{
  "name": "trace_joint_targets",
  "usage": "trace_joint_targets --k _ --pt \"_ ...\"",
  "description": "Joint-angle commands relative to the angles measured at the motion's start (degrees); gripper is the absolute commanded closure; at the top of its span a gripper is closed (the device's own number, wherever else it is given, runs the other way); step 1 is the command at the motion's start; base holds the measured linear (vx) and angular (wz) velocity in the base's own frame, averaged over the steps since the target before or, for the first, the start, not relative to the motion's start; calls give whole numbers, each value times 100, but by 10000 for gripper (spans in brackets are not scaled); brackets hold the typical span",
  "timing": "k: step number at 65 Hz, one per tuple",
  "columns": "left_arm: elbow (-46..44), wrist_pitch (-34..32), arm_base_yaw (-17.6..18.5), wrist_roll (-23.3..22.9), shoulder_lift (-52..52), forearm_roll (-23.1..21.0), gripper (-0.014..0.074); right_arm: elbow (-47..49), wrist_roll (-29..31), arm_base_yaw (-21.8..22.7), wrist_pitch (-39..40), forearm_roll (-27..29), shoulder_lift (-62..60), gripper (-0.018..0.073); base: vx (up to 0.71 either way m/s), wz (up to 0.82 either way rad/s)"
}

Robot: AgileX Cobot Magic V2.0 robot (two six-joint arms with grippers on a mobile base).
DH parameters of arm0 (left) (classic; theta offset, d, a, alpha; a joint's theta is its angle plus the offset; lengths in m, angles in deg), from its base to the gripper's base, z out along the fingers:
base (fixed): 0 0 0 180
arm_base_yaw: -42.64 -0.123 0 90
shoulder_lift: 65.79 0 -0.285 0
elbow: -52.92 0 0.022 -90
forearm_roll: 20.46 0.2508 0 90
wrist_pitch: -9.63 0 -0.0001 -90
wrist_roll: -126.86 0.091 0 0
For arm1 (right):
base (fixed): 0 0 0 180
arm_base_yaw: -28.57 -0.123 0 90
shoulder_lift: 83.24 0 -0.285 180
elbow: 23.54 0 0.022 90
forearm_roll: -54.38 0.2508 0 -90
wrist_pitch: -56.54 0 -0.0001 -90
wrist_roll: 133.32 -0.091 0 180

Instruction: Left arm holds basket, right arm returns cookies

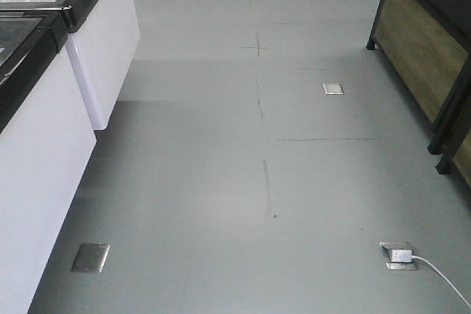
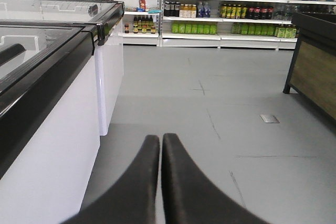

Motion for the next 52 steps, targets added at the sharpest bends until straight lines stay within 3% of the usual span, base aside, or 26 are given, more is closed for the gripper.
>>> trace_joint_targets --k 1,28,52 --pt "-177 -480 24 -1 -100 2 602 -105 31 35 413 -57 -74 566 0 0" --pt "-426 -1152 24 -17 -100 -3 602 -105 31 35 418 -57 -74 566 0 0" --pt "-1903 -649 24 -11 1065 -3 602 -105 31 35 418 -57 -74 566 0 0"
